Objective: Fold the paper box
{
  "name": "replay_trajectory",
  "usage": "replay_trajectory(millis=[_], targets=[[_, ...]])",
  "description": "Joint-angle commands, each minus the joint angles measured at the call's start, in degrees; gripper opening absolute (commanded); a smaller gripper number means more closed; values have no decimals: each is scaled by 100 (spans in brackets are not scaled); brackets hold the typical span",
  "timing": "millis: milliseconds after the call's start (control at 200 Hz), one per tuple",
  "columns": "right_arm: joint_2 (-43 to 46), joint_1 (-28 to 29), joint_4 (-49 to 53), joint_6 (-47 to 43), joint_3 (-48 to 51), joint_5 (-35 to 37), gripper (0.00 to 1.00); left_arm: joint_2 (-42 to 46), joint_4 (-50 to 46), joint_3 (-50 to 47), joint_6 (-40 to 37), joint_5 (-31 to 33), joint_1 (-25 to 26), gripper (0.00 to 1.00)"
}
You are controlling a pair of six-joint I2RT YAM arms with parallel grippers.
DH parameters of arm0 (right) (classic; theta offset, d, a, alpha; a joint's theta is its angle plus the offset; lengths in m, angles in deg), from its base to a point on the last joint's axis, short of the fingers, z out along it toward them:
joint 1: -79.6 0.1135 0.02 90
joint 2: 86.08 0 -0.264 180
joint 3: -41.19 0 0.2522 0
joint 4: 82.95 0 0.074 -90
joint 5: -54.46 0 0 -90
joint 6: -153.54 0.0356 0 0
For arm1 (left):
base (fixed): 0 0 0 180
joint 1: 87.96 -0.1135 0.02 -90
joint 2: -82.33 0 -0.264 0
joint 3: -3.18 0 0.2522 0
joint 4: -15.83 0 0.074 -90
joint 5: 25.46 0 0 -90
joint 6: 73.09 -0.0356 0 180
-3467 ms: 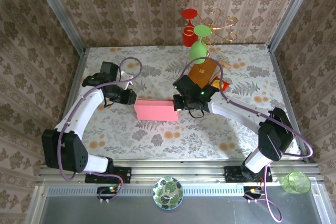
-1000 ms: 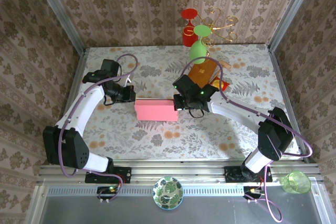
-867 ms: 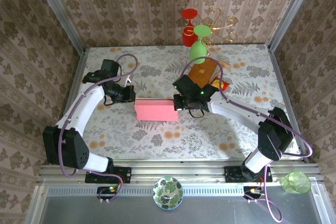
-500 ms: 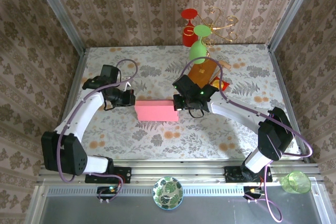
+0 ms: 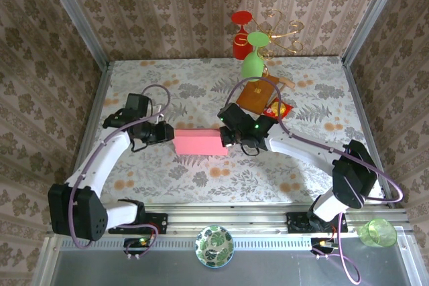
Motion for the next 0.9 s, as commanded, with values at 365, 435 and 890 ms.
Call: replay_trajectory(millis=[365, 435, 890], targets=[[-196, 158, 469, -184, 223, 191, 0, 1098, 423, -358, 4358, 62, -581, 43], [-211, 169, 454, -170, 221, 184, 0, 887, 224, -348, 5071, 31, -542, 45], [-213, 171, 461, -143, 204, 178, 0, 435, 1469, -740, 6889, -133, -101, 53]])
